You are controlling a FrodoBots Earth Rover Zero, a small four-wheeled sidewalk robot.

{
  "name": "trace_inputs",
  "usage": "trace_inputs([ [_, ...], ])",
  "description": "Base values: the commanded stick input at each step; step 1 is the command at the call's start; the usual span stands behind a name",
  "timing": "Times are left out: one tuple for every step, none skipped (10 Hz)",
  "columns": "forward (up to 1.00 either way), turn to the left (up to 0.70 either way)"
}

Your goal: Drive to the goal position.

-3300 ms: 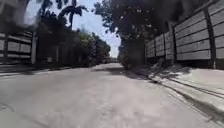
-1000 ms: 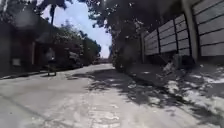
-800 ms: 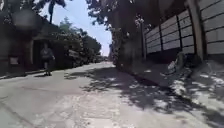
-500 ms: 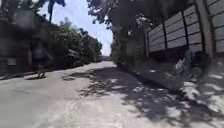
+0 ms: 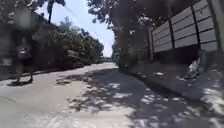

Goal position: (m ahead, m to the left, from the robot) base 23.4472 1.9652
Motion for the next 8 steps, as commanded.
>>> trace_inputs([
  [1.00,0.00],
  [1.00,0.00],
  [1.00,0.00],
  [1.00,0.00],
  [1.00,0.00],
  [1.00,0.00],
  [1.00,0.00],
  [1.00,0.00],
])
